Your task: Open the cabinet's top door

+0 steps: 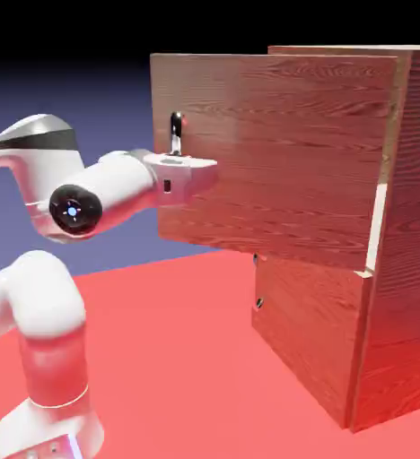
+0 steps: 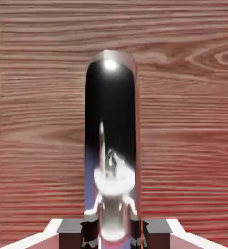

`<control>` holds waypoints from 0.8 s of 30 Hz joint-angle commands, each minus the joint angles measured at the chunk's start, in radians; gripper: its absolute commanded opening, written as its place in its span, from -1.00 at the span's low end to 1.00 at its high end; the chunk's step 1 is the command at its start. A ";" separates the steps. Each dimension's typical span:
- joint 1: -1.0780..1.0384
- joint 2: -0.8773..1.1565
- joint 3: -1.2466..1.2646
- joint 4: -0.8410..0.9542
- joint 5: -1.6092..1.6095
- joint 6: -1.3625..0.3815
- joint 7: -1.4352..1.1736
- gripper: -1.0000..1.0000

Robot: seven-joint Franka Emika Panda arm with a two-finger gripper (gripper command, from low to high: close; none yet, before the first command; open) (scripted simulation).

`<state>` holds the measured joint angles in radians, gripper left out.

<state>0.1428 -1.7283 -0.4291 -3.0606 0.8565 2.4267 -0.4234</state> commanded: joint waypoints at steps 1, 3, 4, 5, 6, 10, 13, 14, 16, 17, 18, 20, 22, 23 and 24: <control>0.024 -0.015 -0.022 -0.002 -0.047 0.015 0.025 -1.00; 0.023 -0.033 -0.087 0.012 -0.118 -0.031 0.044 -1.00; 0.006 -0.034 -0.119 0.024 -0.137 -0.075 0.038 -1.00; -0.007 -0.034 -0.154 0.038 -0.159 -0.118 0.034 -1.00; -0.013 -0.034 -0.190 0.054 -0.186 -0.159 0.033 -1.00; -0.007 -0.028 -0.333 0.137 -0.301 -0.320 0.037 -1.00; 0.018 -0.005 -0.425 0.224 -0.363 -0.450 0.027 -1.00; 0.033 0.004 -0.452 0.257 -0.382 -0.494 0.025 -1.00; 0.072 0.021 -0.504 0.328 -0.416 -0.580 0.021 -1.00; 0.094 0.028 -0.526 0.364 -0.432 -0.621 0.020 -1.00; 0.117 0.036 -0.546 0.400 -0.445 -0.660 0.020 -1.00; 0.166 0.049 -0.581 0.473 -0.468 -0.735 0.020 -1.00; 0.218 0.060 -0.610 0.545 -0.487 -0.807 0.023 -1.00; 0.245 0.065 -0.623 0.581 -0.495 -0.841 0.024 -1.00; 0.271 0.070 -0.634 0.618 -0.502 -0.875 0.026 -1.00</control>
<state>0.4142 -1.6584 -1.0638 -2.4434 0.3548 1.5508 -0.3974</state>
